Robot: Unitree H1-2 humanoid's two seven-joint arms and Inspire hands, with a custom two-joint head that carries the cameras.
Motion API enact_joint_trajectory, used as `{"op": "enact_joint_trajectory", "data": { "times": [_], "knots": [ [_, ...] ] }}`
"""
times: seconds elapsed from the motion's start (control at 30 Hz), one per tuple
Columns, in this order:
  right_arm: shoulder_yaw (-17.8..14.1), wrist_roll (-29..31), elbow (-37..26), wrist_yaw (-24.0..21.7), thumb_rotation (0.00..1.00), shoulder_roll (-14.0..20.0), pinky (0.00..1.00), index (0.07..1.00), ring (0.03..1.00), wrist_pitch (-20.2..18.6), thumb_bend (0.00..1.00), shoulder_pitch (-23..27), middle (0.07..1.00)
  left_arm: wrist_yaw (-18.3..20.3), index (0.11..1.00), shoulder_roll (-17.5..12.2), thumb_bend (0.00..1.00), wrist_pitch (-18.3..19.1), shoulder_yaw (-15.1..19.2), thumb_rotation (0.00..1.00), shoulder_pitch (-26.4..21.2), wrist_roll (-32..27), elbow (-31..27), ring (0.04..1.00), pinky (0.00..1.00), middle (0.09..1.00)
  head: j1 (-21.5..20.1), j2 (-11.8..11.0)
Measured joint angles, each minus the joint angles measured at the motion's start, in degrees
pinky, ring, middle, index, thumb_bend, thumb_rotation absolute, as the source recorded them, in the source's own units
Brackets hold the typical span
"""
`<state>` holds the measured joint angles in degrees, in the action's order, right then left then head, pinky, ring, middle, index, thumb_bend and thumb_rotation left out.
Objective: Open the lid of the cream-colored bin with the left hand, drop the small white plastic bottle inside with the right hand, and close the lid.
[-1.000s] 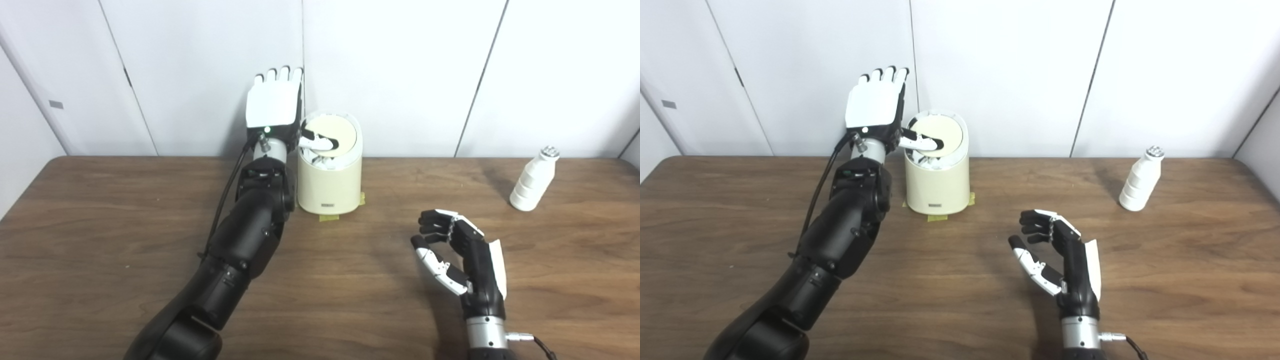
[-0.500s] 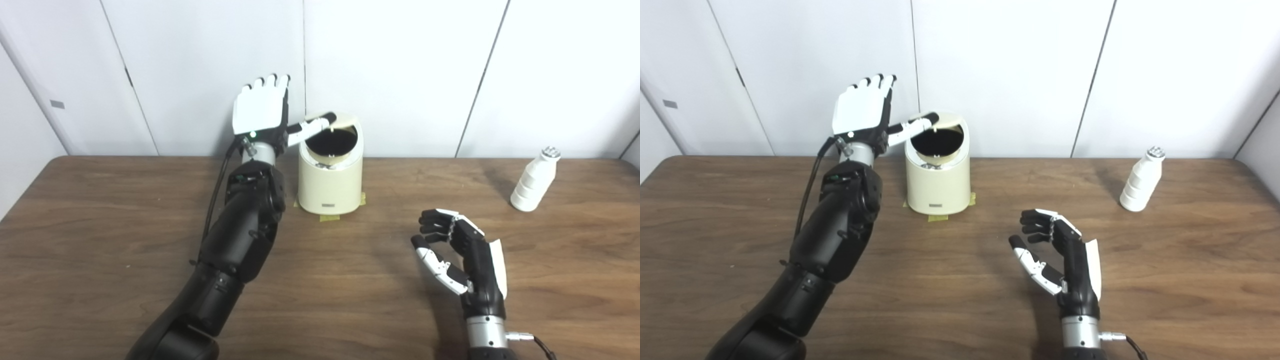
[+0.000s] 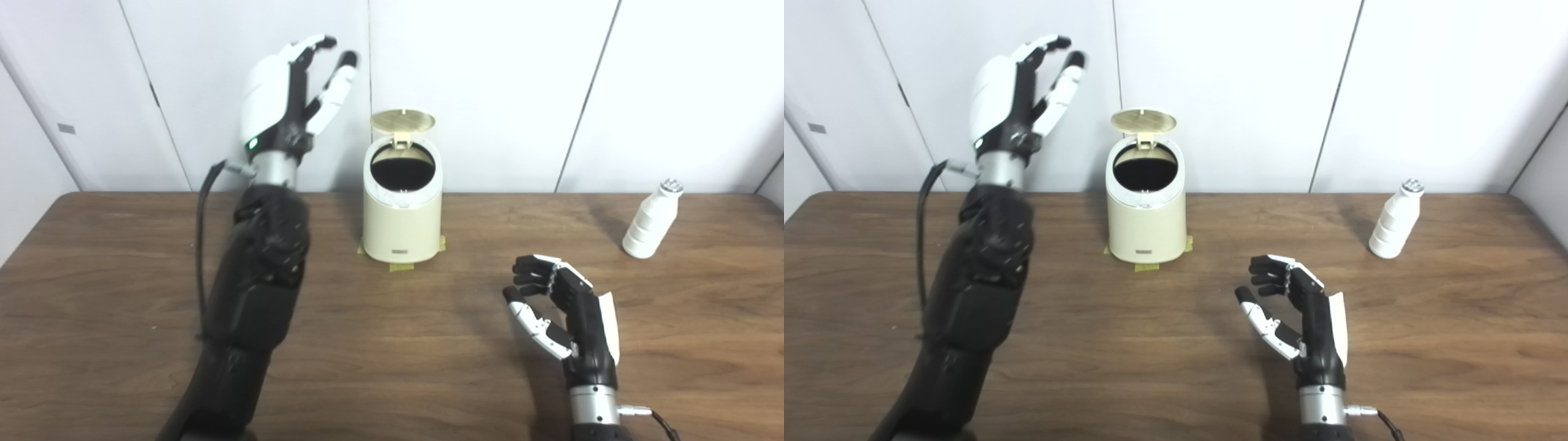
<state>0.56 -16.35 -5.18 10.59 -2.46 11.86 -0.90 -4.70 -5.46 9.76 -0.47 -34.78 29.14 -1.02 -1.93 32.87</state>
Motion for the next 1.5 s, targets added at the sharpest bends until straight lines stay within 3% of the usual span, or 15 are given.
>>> {"op": "enact_joint_trajectory", "data": {
  "times": [0.1,0.27,0.43,0.6,0.73,0.8,0.97,1.23,1.37,1.5],
  "knots": [
    [0.0,-0.1,0.0,0.1,0.24,0.0,0.52,0.614,0.596,0.0,0.26,0.0,0.617,2.1,0.692,-0.2,0.23,-1.4,2.9,0.69,4.1,-9.4,-3.5,0.719,0.65,0.715,0.0,0.0],
    [0.0,-0.1,0.1,0.1,0.23,0.0,0.53,0.615,0.599,0.0,0.26,0.1,0.621,2.8,0.684,-0.2,0.23,-2.0,4.8,0.60,8.1,-15.8,-8.2,0.711,0.63,0.707,0.0,0.0],
    [0.0,-0.1,0.2,0.1,0.21,0.0,0.52,0.614,0.595,0.0,0.25,0.2,0.618,2.8,0.698,0.1,0.23,-2.0,5.5,0.55,11.8,-19.1,-13.2,0.712,0.62,0.713,0.3,0.0],
    [0.0,0.3,0.2,0.1,0.18,0.1,0.52,0.616,0.598,0.0,0.26,0.2,0.622,2.0,0.699,1.5,0.24,-2.5,5.9,0.56,17.9,-20.2,-16.2,0.713,0.63,0.713,0.0,0.0],
    [-0.1,0.5,0.2,0.1,0.22,0.2,0.53,0.619,0.605,0.0,0.25,0.2,0.623,0.4,0.674,3.1,0.25,-5.0,5.9,0.49,22.6,-20.2,-18.7,0.698,0.62,0.699,0.0,0.2],
    [-0.1,0.1,0.2,0.1,0.22,0.4,0.53,0.622,0.606,-0.1,0.24,0.2,0.624,-0.2,0.671,4.6,0.25,-6.5,5.9,0.50,24.9,-20.7,-20.1,0.700,0.63,0.699,0.3,0.3],
    [-0.1,0.0,0.1,0.0,0.22,1.2,0.53,0.623,0.611,-0.1,0.25,0.2,0.627,-0.4,0.687,6.9,0.24,-6.9,5.3,0.57,29.9,-21.0,-20.6,0.707,0.64,0.707,0.5,0.4],
    [-0.1,0.3,0.1,-0.3,0.23,1.6,0.53,0.619,0.607,-0.1,0.25,0.2,0.622,-1.3,0.713,9.2,0.22,-9.8,5.1,0.50,37.1,-24.8,-18.4,0.714,0.63,0.726,0.7,0.4],
    [-0.1,0.4,0.1,-0.3,0.23,1.7,0.53,0.621,0.608,-0.1,0.25,0.2,0.622,-1.3,0.723,9.1,0.24,-10.4,5.3,0.47,37.6,-26.0,-15.7,0.730,0.65,0.737,0.4,0.4],
    [-0.1,0.4,0.1,-0.3,0.24,1.7,0.53,0.620,0.607,-0.1,0.25,0.2,0.620,-1.1,0.722,8.7,0.24,-11.3,5.3,0.50,37.7,-26.0,-15.7,0.731,0.64,0.735,0.4,0.7]
  ]
}}
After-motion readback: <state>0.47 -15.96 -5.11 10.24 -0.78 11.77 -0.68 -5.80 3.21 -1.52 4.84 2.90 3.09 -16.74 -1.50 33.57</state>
